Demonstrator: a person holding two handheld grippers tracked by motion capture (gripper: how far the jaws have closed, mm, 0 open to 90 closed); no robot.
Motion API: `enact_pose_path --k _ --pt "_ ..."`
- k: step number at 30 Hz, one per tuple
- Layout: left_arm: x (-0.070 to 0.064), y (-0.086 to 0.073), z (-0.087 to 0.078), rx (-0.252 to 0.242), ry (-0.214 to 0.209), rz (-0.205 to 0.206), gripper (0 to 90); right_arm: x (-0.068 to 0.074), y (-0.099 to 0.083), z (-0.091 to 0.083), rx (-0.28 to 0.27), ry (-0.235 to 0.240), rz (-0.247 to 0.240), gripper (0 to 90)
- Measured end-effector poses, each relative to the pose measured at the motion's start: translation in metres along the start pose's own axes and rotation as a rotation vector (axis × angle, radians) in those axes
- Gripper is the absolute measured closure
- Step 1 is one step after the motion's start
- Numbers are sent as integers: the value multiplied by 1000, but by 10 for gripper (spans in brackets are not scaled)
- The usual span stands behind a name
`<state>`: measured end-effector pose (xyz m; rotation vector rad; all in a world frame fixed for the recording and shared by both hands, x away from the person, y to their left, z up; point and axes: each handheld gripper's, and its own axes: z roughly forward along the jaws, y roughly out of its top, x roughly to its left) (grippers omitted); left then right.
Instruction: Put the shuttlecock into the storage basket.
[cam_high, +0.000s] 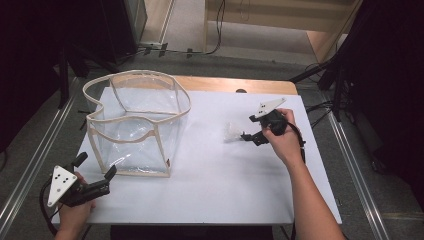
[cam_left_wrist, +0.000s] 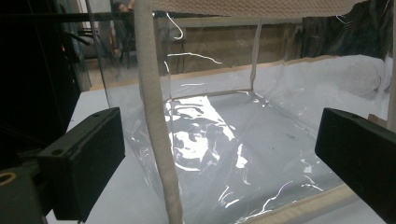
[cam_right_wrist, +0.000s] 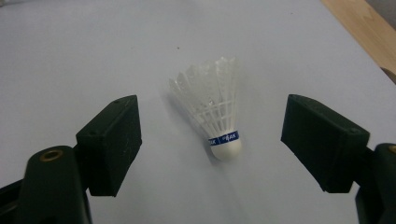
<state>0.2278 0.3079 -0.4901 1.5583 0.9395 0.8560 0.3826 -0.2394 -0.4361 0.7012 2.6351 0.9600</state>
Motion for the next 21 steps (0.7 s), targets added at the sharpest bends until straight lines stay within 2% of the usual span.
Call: enact_pose_path --k 6,12,21 --pt "0 0 0 0 -1 -1 23 -5 7 11 51 33 -11 207" --pt "0 0 0 -1 -1 0 23 -11 8 24 122 43 -24 240" --pt "0 0 0 -4 -2 -3 23 -15 5 36 178 43 -20 308"
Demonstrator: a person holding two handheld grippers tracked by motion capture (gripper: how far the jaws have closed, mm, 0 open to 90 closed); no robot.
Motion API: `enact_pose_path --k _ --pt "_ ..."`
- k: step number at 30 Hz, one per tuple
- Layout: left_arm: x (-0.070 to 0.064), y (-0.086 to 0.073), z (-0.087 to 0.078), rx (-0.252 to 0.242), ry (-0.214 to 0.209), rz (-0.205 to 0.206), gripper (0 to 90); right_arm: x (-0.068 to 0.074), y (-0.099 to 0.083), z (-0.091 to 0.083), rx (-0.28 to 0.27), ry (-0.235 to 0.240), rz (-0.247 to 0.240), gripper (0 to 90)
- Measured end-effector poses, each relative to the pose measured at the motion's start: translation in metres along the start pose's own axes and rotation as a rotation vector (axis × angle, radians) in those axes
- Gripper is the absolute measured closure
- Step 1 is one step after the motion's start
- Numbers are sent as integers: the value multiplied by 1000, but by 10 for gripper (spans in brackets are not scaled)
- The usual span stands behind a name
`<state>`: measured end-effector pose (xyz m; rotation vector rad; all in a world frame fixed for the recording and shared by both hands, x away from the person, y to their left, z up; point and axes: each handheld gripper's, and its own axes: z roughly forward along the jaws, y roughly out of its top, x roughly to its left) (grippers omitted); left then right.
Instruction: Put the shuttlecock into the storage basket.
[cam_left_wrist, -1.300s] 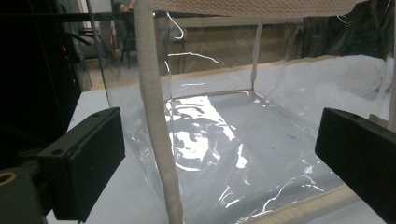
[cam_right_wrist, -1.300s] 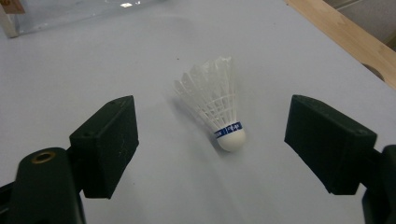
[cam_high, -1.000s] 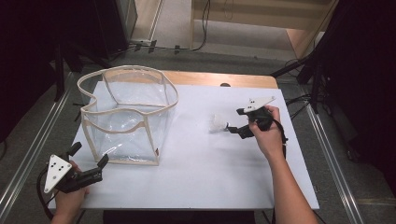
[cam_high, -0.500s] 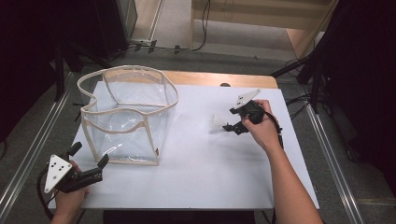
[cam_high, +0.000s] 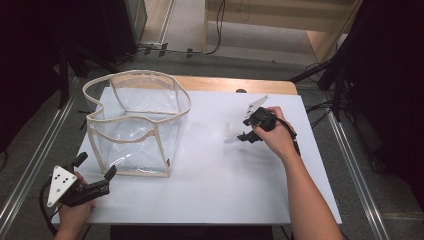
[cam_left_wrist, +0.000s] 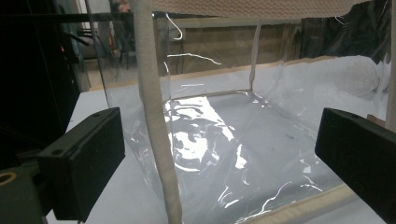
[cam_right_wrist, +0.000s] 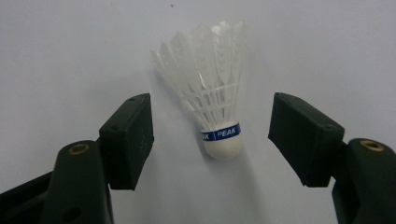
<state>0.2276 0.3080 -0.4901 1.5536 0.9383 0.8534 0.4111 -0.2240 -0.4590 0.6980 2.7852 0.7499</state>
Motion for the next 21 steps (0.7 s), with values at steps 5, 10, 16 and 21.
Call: enact_pose_path --k 5,10,16,21 --pt "0 0 0 0 0 0 23 -3 -2 6 39 4 11 325" --pt "0 0 0 0 1 1 23 -6 -1 13 74 2 -1 341" --pt "0 0 0 -3 1 1 23 -6 0 16 119 -22 5 366" --pt "0 0 0 -3 -1 2 23 -11 -1 21 147 -18 8 405"
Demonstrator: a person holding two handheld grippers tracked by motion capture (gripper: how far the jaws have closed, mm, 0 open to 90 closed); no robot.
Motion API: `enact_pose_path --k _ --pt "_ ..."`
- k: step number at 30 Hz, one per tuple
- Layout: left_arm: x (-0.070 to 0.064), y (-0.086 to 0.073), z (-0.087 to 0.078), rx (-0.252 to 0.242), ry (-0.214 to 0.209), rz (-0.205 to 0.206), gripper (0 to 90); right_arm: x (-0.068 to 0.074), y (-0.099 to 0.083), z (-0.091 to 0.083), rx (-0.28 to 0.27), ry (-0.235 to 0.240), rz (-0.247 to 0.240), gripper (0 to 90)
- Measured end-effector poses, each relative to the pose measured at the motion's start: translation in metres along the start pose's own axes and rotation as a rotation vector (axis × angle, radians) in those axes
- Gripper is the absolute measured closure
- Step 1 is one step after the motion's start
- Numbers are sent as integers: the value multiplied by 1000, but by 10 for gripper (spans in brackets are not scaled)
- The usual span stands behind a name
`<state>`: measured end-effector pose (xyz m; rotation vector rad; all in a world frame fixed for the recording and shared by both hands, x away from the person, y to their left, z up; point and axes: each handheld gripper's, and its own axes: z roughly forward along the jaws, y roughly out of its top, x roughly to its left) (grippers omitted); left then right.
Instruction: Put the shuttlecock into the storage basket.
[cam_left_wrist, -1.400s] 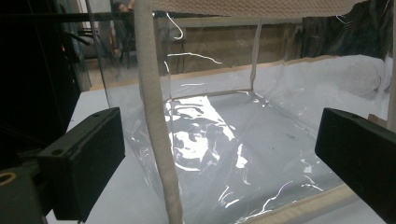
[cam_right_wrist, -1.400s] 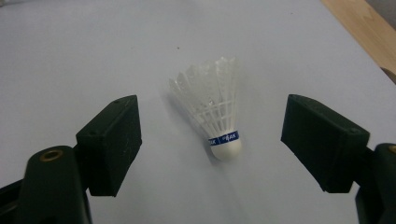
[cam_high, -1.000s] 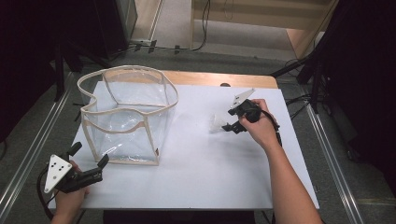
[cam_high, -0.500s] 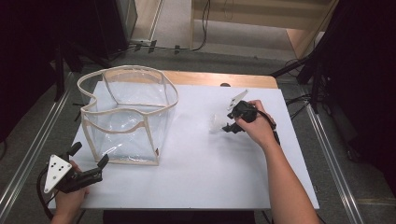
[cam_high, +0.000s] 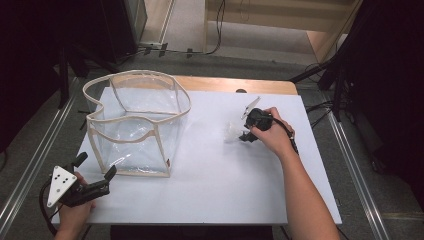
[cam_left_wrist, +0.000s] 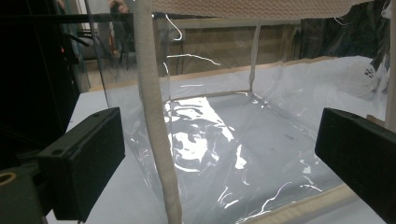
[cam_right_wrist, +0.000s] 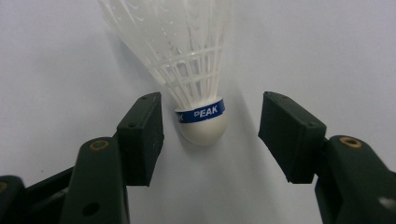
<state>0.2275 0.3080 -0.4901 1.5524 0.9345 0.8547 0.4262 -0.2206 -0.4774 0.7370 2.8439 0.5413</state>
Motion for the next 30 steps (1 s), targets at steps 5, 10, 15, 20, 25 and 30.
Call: enact_pose_path --k 5,10,15,20,25,30 --pt "0 0 0 0 -1 -1 23 0 1 3 20 11 -1 435" --pt "0 0 0 1 -1 0 23 0 4 7 41 17 -6 465" --pt "0 0 0 0 -1 -2 23 -3 5 11 53 32 15 526" --pt "0 0 0 1 -1 -1 23 -4 5 9 57 26 42 611" --pt "0 0 0 0 -1 -2 23 -4 4 7 46 31 52 613" --pt "0 0 0 2 -1 -2 23 -4 7 2 -2 31 57 613"
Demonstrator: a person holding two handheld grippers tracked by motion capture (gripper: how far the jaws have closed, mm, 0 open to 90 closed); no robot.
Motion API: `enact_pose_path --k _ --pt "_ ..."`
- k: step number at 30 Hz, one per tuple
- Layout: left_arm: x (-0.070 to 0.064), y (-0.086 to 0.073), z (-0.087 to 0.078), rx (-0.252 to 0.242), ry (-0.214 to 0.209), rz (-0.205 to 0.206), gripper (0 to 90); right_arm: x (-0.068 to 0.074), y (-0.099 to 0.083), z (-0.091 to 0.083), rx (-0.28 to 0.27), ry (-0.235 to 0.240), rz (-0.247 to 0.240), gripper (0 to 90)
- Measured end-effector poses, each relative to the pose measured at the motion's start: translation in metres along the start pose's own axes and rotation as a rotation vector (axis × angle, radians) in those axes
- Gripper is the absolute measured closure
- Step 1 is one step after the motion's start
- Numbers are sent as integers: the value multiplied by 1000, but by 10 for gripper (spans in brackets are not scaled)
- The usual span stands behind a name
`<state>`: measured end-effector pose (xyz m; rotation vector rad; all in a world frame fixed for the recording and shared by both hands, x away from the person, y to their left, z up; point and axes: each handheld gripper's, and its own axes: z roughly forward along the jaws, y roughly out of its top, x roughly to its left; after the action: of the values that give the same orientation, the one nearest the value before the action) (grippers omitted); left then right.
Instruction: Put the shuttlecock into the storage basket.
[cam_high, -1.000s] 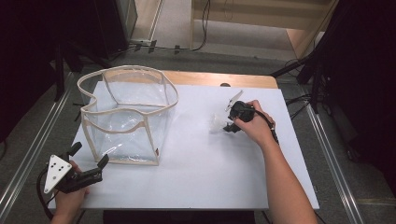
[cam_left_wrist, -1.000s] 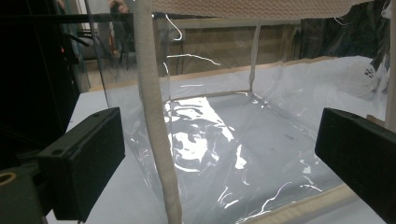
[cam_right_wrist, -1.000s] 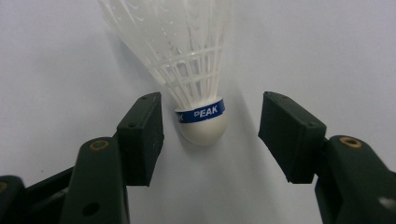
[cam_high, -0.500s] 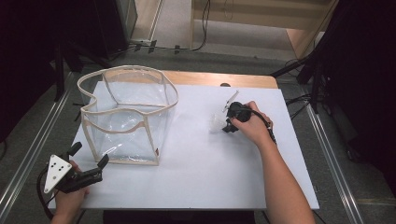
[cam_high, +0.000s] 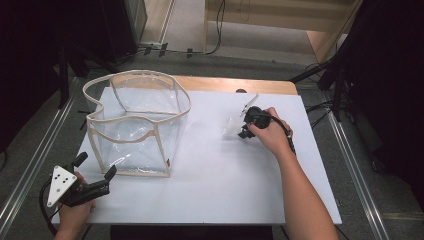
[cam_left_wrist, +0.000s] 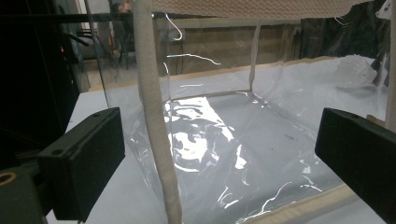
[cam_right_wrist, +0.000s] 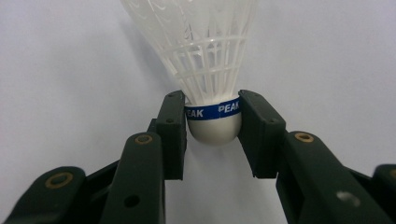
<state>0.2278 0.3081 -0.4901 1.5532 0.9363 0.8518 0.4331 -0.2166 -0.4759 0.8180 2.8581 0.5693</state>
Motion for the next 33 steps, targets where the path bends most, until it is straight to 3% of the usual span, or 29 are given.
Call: enact_pose_path --k 11,23,33 --pt "0 0 0 2 0 5 23 2 5 -13 -93 18 24 613" --pt "0 0 0 2 -1 6 23 2 6 -24 -157 27 42 613" --pt "0 0 0 3 2 5 23 12 16 -36 -200 16 35 613"
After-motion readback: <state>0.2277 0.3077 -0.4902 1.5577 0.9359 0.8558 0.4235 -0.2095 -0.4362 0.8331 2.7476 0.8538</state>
